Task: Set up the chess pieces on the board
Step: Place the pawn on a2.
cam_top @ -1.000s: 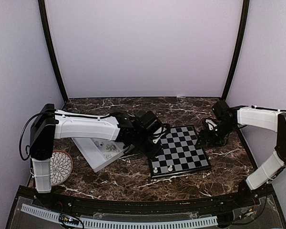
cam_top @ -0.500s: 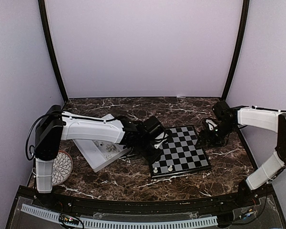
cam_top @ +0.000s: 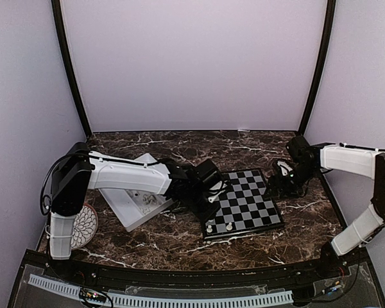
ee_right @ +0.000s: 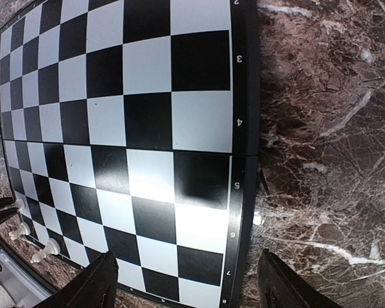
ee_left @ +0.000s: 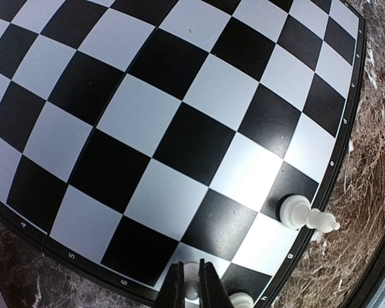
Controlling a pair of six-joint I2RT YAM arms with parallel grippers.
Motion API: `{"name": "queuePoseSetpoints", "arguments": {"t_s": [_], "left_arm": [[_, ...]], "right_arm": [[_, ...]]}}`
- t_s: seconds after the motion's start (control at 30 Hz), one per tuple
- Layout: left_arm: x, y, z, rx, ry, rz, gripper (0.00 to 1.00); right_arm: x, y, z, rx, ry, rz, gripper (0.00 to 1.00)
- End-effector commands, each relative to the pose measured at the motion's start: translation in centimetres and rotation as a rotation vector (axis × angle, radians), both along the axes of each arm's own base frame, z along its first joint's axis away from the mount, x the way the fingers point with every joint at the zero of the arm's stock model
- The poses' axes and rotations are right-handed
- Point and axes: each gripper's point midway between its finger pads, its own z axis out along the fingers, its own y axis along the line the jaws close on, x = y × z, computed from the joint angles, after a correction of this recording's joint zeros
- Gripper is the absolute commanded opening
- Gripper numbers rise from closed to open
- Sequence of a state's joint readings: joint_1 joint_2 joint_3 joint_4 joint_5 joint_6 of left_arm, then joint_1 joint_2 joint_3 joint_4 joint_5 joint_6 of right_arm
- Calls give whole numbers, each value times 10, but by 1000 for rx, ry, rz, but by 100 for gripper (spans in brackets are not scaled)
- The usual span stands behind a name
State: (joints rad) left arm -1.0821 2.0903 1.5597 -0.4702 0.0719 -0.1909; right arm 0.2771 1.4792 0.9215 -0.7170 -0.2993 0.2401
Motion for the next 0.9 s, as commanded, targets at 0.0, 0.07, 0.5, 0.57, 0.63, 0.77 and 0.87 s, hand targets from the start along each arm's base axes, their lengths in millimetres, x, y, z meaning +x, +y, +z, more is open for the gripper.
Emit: {"name": "queuePoseSetpoints", "arguments": {"t_s": [0.0, 0.07, 0.5, 0.57, 0.63, 0.77, 0.87], "left_arm": [[-3, -4, 7, -5, 8, -25, 6], [-4, -4, 6, -4, 14, -24, 7], [-1, 5, 23, 18, -16, -10, 22], [3, 4, 38, -4, -46, -4, 26], [6, 2, 59, -39, -83, -6, 29], [20, 7, 104, -102, -183, 41, 36], [43, 38, 126, -71, -257, 183, 37]], "right_arm": [[0, 4, 5, 13, -31, 19, 77], [0, 4, 6, 13, -33, 18, 77], [0, 3, 8, 13, -37, 17, 77], [0, 3, 8, 12, -38, 16, 77], [0, 3, 8, 12, -38, 16, 77], [-1, 3, 7, 11, -36, 18, 77], [0, 3, 7, 11, -38, 19, 77]]}}
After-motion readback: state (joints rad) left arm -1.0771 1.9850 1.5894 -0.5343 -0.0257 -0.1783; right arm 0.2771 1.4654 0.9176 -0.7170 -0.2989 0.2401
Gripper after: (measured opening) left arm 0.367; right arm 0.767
